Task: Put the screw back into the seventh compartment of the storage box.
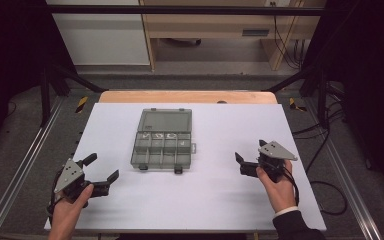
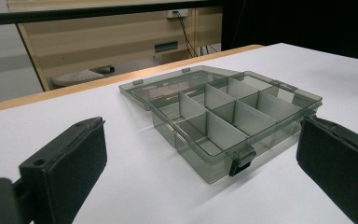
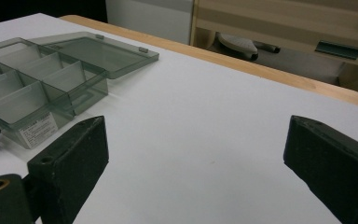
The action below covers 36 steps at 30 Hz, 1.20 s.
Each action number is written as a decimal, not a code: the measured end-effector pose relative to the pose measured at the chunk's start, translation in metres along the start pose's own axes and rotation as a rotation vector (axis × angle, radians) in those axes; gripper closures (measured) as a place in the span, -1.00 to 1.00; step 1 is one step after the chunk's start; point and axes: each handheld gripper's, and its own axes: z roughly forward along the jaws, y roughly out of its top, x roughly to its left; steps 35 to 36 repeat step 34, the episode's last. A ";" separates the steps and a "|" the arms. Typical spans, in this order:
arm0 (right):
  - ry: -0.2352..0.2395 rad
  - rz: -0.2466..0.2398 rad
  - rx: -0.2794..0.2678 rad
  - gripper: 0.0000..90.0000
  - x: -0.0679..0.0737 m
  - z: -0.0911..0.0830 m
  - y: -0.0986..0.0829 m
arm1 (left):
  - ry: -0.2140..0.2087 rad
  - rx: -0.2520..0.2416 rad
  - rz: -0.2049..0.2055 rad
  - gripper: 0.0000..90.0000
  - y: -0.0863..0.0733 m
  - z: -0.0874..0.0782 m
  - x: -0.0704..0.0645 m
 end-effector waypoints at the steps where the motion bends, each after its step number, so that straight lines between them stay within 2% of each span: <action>1: -0.005 0.003 -0.002 -0.86 -0.001 -0.001 -0.002 | 0.003 0.000 0.000 -0.97 0.000 0.000 0.000; 9: -0.012 0.021 0.003 -0.89 -0.005 -0.011 -0.018 | 0.014 0.001 -0.003 -0.97 -0.001 0.000 0.002; 17: -0.038 0.050 -0.004 -0.90 -0.010 -0.019 -0.036 | 0.023 -0.003 -0.002 -0.96 -0.001 0.000 0.004; 26: -0.048 0.044 -0.029 -0.90 -0.013 -0.026 -0.049 | 0.029 -0.009 -0.010 -0.97 -0.002 -0.002 0.006; 31: -0.049 0.070 -0.059 -0.91 -0.014 -0.030 -0.058 | 0.027 -0.014 -0.012 -0.97 -0.001 -0.002 0.007; 36: -0.048 0.072 -0.067 -0.91 -0.013 -0.030 -0.063 | 0.027 -0.020 -0.017 -0.97 -0.001 -0.002 0.007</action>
